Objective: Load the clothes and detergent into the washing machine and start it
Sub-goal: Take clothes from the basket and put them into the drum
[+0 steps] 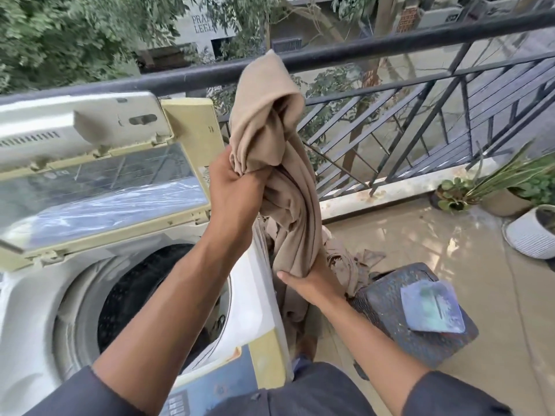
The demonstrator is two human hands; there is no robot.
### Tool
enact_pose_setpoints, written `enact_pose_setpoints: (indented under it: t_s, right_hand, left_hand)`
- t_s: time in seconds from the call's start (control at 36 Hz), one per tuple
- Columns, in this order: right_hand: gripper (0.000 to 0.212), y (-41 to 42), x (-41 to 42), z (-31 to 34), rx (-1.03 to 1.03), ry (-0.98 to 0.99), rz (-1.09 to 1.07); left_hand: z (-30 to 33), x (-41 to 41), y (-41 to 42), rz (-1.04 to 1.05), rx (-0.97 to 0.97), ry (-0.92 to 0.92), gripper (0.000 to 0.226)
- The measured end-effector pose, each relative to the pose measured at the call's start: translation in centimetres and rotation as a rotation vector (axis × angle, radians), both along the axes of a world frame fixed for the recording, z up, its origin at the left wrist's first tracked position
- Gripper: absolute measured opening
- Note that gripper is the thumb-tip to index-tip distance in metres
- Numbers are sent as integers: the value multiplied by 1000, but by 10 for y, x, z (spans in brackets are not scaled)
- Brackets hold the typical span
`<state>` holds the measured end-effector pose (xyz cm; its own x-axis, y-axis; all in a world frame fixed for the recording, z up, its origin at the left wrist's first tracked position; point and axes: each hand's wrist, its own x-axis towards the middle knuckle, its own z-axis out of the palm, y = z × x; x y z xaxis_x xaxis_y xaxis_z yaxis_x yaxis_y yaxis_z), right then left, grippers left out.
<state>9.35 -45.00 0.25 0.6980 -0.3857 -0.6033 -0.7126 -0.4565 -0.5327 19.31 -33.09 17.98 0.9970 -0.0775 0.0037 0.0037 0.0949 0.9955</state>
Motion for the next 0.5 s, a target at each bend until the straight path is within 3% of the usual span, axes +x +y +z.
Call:
enact_pose_setpoints:
  t_s: [0.11,0.17,0.31,0.5]
  right_hand:
    - [42,0,2,-12,-38,80,-70]
    - [27,-9,3,-14,-23,102,-69]
    - [36,-48,9,-15,-8,29,-181]
    - [37,-85,23,29,127,-244,-281]
  left_hand:
    - [1,1,2,24,11,-23,12]
    - [-5,3,8,20,49,-37,7]
    - [-34,7,30,22,199,-75,23]
    - [-70,0,43,-76,343,85,49]
